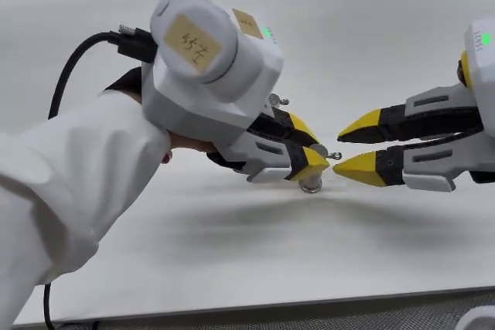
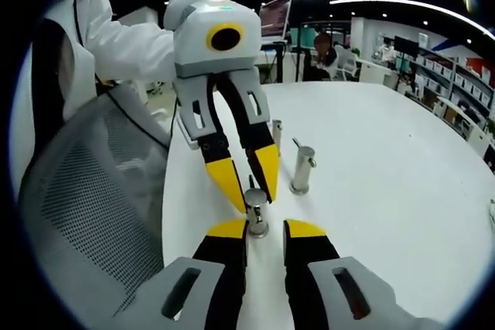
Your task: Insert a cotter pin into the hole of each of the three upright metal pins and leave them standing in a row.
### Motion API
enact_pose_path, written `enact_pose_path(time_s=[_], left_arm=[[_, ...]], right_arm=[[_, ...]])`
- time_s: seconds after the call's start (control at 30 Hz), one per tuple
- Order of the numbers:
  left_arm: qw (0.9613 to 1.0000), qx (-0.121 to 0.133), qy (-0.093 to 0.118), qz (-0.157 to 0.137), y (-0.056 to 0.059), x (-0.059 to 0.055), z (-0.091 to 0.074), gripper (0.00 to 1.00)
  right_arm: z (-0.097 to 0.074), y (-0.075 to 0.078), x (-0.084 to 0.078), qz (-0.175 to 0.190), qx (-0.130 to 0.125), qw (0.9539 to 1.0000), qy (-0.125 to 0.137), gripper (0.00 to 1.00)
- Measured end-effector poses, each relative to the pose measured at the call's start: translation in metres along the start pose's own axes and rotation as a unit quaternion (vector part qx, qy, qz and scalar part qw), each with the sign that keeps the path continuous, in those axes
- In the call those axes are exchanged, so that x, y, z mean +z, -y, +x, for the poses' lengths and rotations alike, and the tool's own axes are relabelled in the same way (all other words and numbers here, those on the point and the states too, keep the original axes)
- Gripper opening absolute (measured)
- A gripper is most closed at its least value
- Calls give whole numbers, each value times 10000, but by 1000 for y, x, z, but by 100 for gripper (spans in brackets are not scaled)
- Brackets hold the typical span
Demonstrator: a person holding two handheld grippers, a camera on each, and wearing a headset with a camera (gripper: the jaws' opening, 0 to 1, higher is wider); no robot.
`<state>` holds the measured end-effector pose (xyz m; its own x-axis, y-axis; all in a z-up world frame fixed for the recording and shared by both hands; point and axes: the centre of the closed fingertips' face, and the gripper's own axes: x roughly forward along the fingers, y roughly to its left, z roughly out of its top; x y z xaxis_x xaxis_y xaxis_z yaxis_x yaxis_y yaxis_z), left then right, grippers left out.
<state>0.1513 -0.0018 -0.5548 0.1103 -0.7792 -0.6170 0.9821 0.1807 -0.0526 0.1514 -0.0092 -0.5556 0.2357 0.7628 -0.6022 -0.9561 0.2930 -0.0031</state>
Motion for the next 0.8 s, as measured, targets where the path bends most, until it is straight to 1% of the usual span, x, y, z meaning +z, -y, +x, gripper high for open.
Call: enact_pose_path(time_s=[0.13, 0.2, 0.27, 0.33, 0.53, 0.6, 0.7, 0.8], left_arm=[[10000, 6, -2, -9, 0, 0, 0, 10], [10000, 6, -4, 2, 0, 0, 0, 10], [10000, 8, -7, 8, 0, 0, 0, 10], [10000, 12, -8, 0, -1, -1, 1, 10], [10000, 14, -5, 18, -1, 0, 1, 10], [10000, 21, 0, -48, -1, 0, 1, 10], [10000, 28, 3, -34, -1, 0, 1, 10], [9999, 31, 11, -130, -1, 0, 2, 10]], right_arm=[[1, -6, 3, -13, 51, 10000, 32, 7], [2, -5, 2, 23, 45, 10000, 19, 4], [2, -5, 3, 112, 18, 9999, 62, 0], [2, -5, 5, 154, 14, 9998, 102, 0], [3, -8, 6, 110, 13, 9999, 112, 0], [4, -9, 7, 111, 26, 9999, 115, 0], [5, -10, 8, 56, 43, 9999, 99, 0], [4, -11, 8, 55, 45, 9999, 90, 0]])
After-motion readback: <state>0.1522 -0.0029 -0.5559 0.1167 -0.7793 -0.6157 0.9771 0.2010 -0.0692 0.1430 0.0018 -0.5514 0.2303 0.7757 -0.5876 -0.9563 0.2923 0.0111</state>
